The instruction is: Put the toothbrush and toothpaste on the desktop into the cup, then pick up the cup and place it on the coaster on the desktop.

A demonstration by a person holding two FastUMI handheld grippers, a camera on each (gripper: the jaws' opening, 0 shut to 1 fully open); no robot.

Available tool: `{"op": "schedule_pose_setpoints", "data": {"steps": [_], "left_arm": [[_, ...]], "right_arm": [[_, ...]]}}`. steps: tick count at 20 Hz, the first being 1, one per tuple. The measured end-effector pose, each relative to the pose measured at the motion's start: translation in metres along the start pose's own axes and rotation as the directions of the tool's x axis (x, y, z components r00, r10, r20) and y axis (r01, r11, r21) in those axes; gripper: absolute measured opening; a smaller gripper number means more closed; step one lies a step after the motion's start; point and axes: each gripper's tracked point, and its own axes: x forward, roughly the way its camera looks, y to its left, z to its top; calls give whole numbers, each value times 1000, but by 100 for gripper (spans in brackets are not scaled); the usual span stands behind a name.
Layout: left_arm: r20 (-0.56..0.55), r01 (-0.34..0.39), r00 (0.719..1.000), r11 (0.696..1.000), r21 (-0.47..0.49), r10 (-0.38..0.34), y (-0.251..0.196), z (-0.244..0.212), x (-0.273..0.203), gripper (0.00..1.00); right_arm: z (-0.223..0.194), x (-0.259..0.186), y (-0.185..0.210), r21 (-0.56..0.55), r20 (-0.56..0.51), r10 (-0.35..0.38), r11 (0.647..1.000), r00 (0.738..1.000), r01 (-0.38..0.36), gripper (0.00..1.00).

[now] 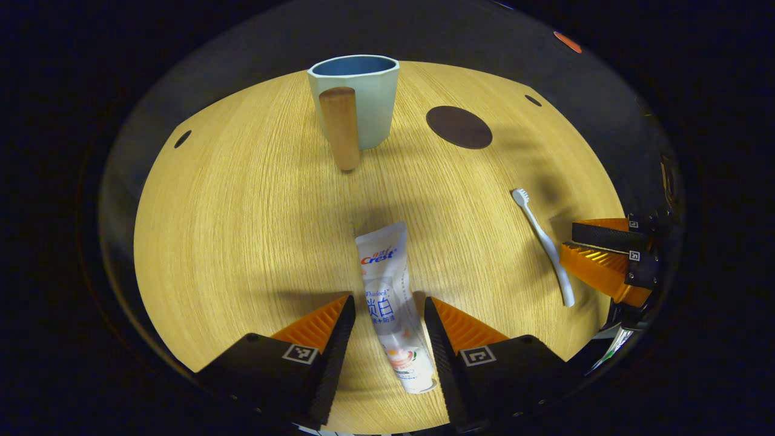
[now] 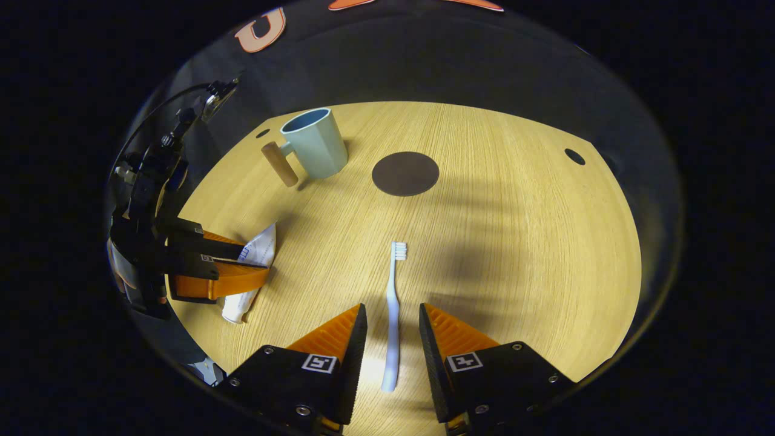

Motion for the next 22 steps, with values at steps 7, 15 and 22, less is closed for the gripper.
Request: {"op": "schedule_pose_setpoints", "data": {"steps": [7, 15, 22], "left_arm": [[-6, -58, 998, 996, 62, 58, -15, -7, 16, 59], [100, -41, 994, 999, 34, 37, -2, 16, 11, 12], [280, -67, 958, 997, 24, 58, 11, 70, 4, 8]], "right_arm": [[-1, 19, -8, -12, -45, -52, 999, 998, 52, 31], [11, 18, -18, 90, 23, -25, 996, 999, 23, 4], [46, -19, -19, 153, 185, 47, 985, 982, -76, 4]]}}
